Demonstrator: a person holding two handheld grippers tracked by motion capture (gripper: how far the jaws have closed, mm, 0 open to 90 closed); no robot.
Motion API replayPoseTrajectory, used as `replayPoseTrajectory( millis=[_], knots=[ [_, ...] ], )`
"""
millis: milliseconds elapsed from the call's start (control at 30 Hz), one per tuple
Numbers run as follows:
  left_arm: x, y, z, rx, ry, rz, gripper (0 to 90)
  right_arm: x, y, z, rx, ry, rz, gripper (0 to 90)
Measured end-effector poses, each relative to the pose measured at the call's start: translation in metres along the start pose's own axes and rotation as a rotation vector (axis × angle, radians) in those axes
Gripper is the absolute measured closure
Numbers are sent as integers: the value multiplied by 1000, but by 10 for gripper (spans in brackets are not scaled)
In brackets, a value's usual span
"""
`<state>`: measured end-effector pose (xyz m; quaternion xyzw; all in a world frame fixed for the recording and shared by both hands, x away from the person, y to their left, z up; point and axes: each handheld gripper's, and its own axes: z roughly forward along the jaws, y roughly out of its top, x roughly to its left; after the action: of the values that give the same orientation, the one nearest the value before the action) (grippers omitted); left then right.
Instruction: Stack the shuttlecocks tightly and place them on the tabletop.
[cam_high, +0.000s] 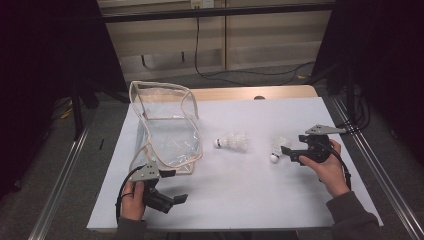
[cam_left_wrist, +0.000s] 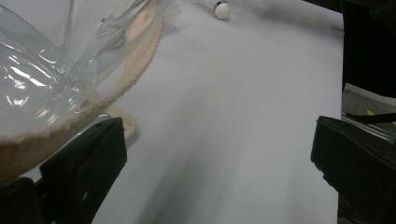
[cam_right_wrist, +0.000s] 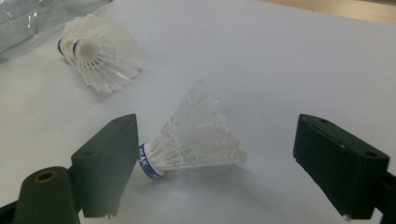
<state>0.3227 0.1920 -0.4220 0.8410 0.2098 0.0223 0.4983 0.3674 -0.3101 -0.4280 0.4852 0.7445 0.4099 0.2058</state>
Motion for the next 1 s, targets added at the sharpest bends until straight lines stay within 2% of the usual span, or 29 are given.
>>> replayPoseTrajectory(
  millis=[100,200,433,600,1000],
  knots=[
    [0,0,0,-3,0,-3,36,0,0,6,7,3,-6,140],
    [0,0,0,-2,1,-1,37,0,1,9,8,16,12,141],
    [0,0,0,-2,1,-3,38,2,7,15,25,17,-10,163],
    [0,0,-1,1,1,0,37,3,7,19,28,35,0,172],
    [1,0,0,0,1,-3,38,5,6,26,53,56,-13,222]
  ],
)
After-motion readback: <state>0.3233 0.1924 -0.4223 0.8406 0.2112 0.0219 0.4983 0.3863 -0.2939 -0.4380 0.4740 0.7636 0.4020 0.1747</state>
